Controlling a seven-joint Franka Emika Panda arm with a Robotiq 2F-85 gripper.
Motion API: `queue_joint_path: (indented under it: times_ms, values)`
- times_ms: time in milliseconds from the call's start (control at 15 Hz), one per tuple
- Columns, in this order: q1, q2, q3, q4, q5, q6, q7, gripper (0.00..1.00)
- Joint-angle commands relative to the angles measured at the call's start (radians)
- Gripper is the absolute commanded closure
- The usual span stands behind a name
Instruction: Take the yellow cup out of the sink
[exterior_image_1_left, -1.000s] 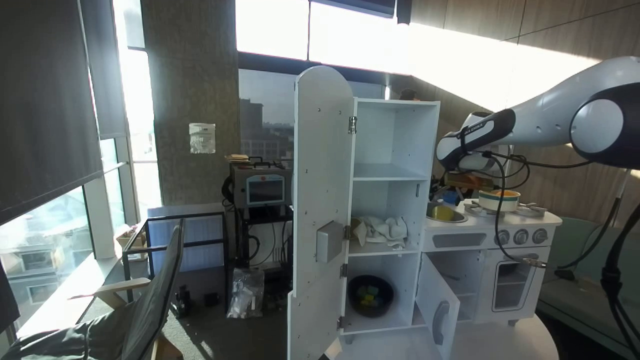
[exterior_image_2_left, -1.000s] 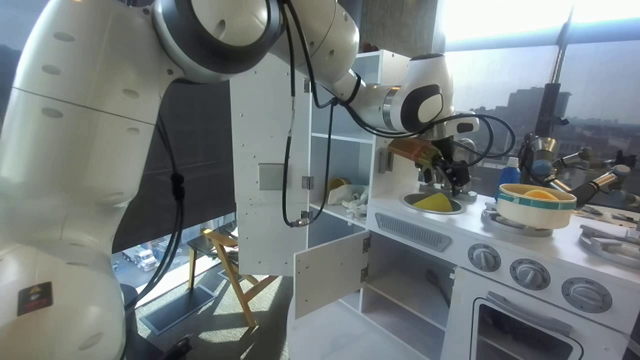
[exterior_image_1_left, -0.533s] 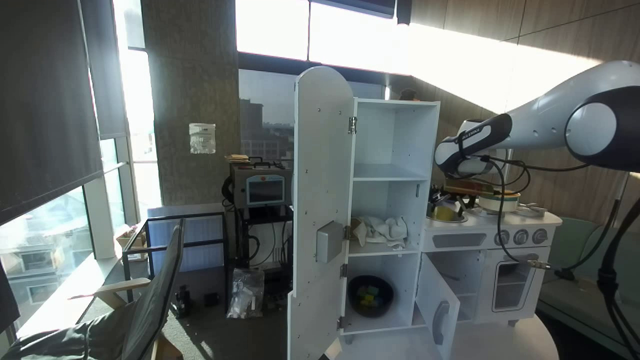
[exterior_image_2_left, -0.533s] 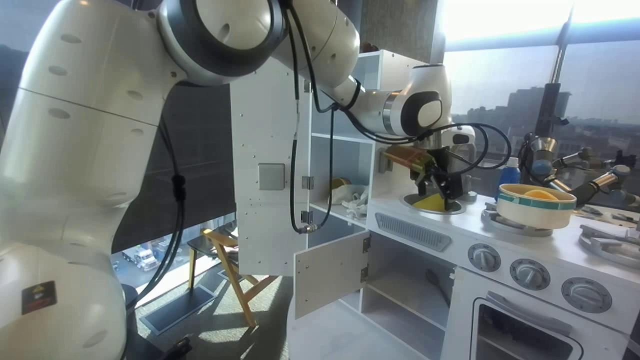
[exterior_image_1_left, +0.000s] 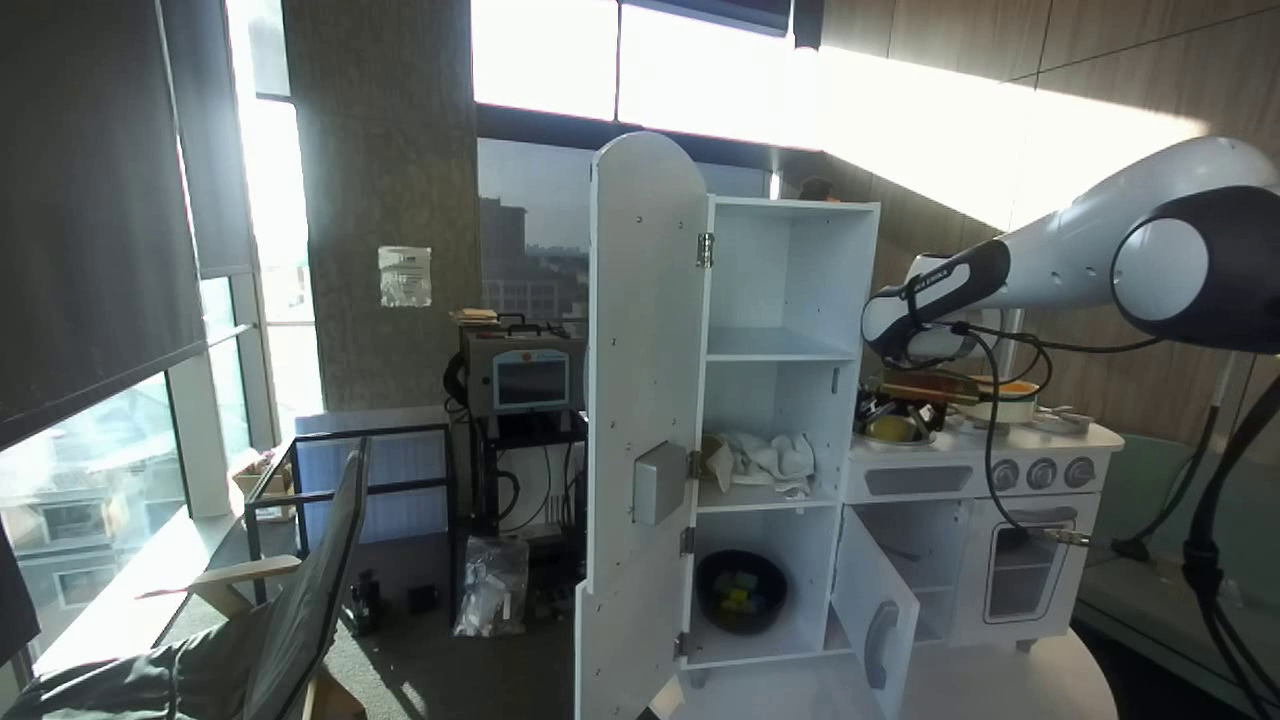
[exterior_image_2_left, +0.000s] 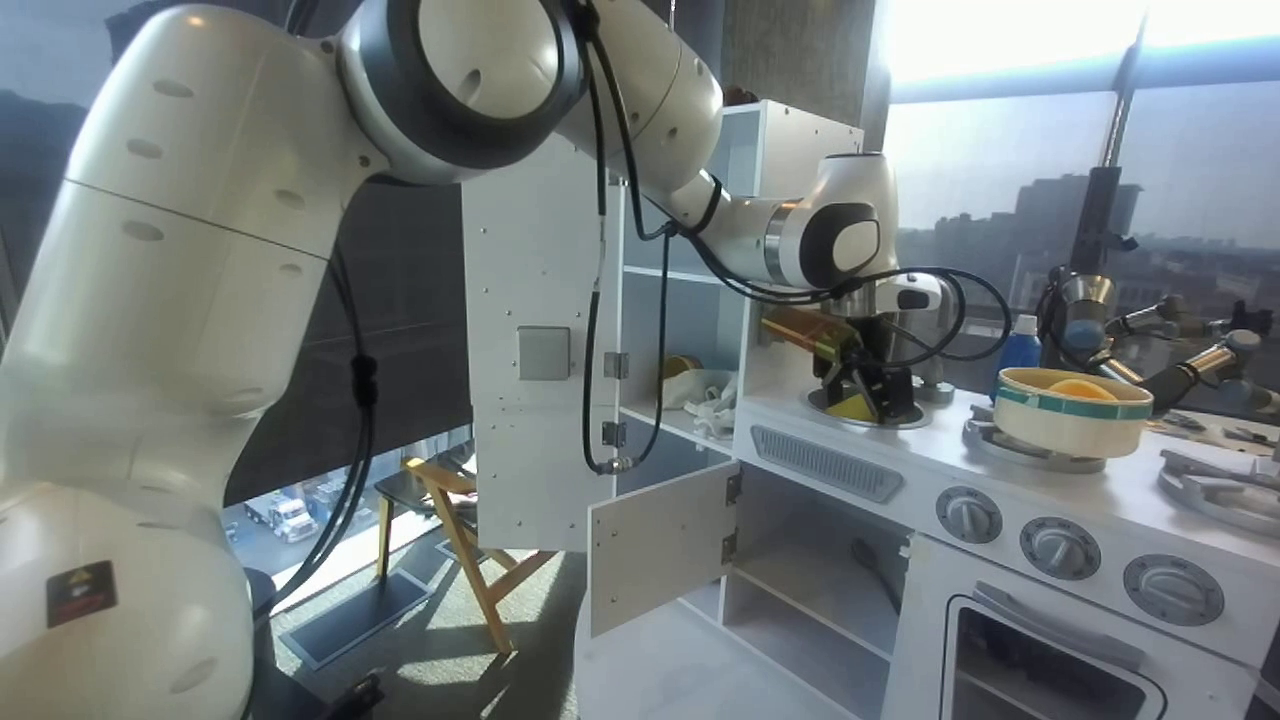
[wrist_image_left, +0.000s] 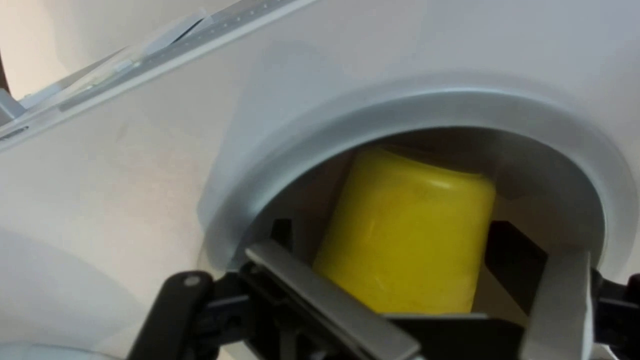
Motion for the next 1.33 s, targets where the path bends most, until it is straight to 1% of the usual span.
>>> queue_joint_path:
  times_ms: [0,200,400,667,1000,1133,1267]
  values:
    - [0.012,0.006,-0.016,0.021,-0.005,0.02,0.01,0.27]
    - [0.018,-0.018,-0.02,0.01,-0.017,0.024,0.017,0.5]
    - [0.025,-0.032,-0.03,0.008,-0.031,0.012,0.046,0.5]
    - [0.029,-0.094,-0.042,0.002,-0.037,-0.001,0.086,0.5]
    - [0.036,-0.189,-0.046,0.003,-0.051,-0.097,0.143,0.5]
    - [0.038,-0.223,-0.046,0.004,-0.061,-0.125,0.194,0.5]
    - [0.041,-0.265,-0.046,-0.014,-0.066,-0.099,0.272,0.5]
